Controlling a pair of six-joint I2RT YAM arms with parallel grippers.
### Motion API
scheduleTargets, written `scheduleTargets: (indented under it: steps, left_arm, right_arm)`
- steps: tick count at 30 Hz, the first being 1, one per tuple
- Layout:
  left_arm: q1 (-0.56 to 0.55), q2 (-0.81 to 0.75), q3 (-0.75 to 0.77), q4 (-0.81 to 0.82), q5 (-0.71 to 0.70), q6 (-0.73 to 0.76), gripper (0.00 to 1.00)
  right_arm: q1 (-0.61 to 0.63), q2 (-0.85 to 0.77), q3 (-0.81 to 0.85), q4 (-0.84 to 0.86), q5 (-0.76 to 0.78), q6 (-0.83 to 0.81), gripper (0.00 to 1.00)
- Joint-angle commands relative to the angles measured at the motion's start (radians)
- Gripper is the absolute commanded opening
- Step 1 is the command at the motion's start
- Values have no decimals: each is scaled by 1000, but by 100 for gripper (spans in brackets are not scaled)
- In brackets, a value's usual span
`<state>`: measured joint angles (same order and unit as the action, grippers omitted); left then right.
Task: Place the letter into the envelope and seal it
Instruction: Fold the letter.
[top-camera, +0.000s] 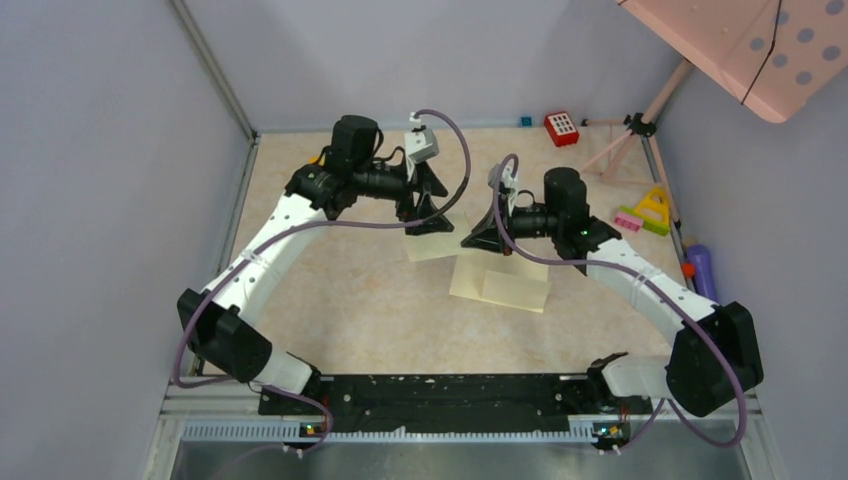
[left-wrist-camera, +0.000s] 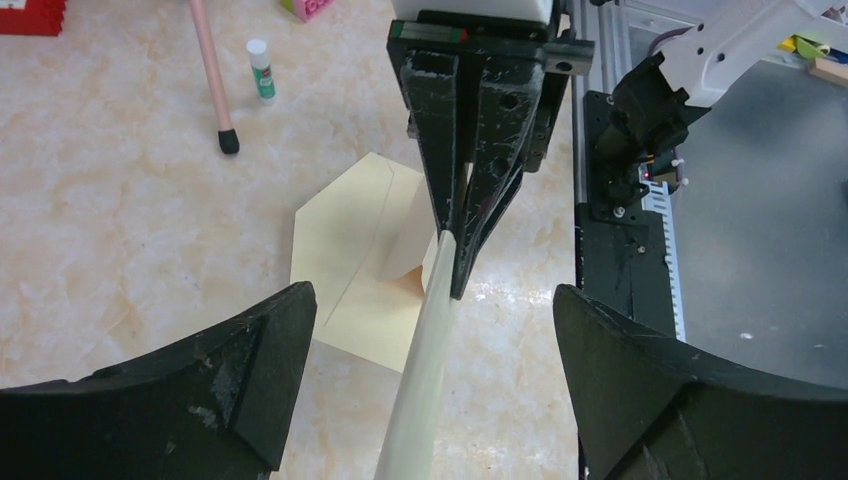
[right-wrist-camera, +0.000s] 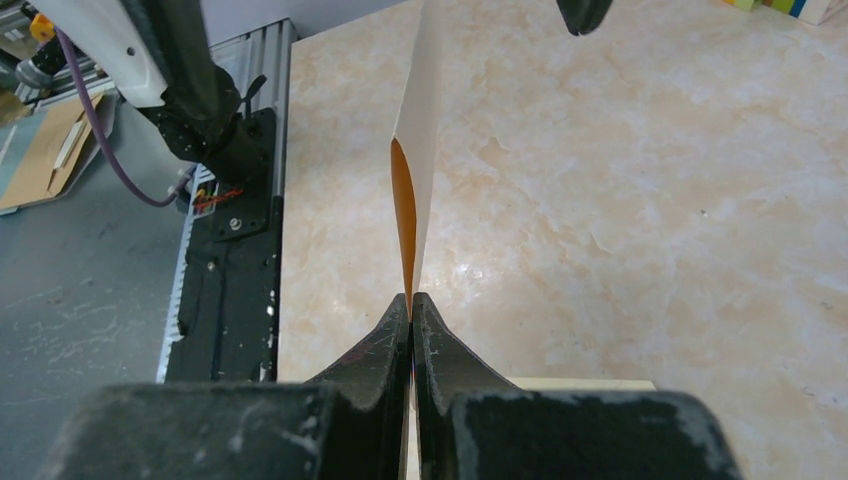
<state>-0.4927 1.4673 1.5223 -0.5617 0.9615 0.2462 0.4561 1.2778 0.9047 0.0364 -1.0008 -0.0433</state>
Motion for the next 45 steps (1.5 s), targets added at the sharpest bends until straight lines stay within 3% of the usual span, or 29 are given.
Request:
scheduleTargets:
  steps: [1, 5, 11, 14, 16, 19, 22, 23, 25, 33, 41, 45]
  left_arm:
    - [-1, 10, 1, -38, 9, 58, 91]
    - [-1, 17, -4, -71, 10, 89, 82]
    - [-5, 27, 22, -158, 58, 142, 58]
    - [-14, 33, 37, -212, 58, 182, 20]
    - [-18, 33, 35, -225, 54, 193, 0]
    - [-25, 31, 26, -227, 49, 197, 0]
    - [-33, 31, 14, -227, 44, 197, 0]
    - [-36, 31, 10, -227, 43, 198, 0]
    - [-45, 32, 1, -228, 40, 200, 0]
    - [-73, 57, -24, -230, 28, 203, 0]
    - [-84, 65, -22, -230, 28, 204, 0]
    - [-85, 57, -25, -229, 33, 204, 0]
  right_arm:
    - [12, -34, 13, -9, -57, -65, 0]
    - [12, -62, 8, -22, -88, -88, 0]
    - [10, -62, 14, -26, -46, -93, 0]
    - [10, -61, 13, -26, -43, -93, 0]
    - [10, -62, 13, -24, -40, -94, 0]
    - [9, -65, 16, -21, -37, -99, 4]
    - [2, -93, 2, 54, -28, -56, 43]
    - [1, -106, -11, 95, -17, -27, 52]
    - [0, -132, -39, 171, 3, 22, 58]
    - [-5, -186, -90, 306, -4, 124, 55]
    - [-11, -194, -113, 337, -59, 130, 37]
    - [-10, -176, -107, 312, -69, 103, 36]
